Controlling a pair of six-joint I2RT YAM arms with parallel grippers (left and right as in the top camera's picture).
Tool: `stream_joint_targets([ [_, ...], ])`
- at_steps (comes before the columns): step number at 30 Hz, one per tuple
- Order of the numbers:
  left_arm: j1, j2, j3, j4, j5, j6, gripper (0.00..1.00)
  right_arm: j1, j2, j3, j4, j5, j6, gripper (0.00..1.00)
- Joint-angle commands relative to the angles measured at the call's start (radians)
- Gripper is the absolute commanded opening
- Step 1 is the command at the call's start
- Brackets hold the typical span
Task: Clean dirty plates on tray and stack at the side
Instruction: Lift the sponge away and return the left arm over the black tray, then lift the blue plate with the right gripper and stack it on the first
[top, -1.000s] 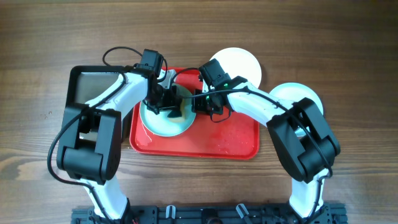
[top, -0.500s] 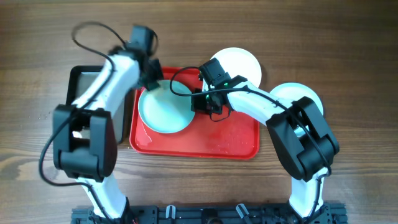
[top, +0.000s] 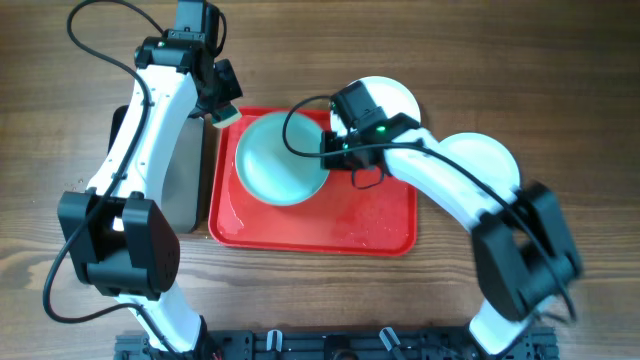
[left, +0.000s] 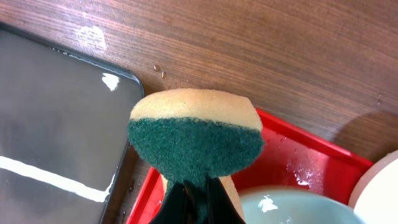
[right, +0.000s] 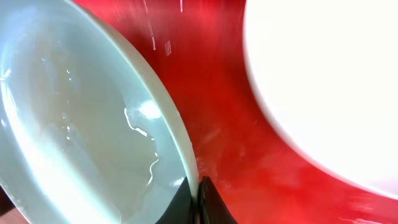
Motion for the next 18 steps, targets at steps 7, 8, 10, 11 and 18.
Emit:
stream_joint_targets([
  [7,-0.001,-0.011,-0.082,0.026,0.029,-0.014,0.04,0.107,-0.281,0.015,-0.053,0.684,-0.177,0.05],
  [8,-0.001,-0.011,-0.083,0.026,0.029,-0.014,0.04,0.123,-0.281,0.015,-0.057,0.733,-0.182,0.04],
  [10,-0.001,-0.011,-0.085,0.031,0.029,-0.014,0.04,0.171,-0.281,0.015,-0.068,0.856,-0.206,0.04],
  [11,-0.001,-0.011,-0.085,0.033,0.029,-0.014,0.04,0.187,-0.281,0.015,-0.071,0.901,-0.206,0.04],
  [18,-0.001,-0.011,-0.085,0.042,0.029,-0.014,0.04,0.343,-0.281,0.015,-0.067,1.188,-0.289,0.04],
])
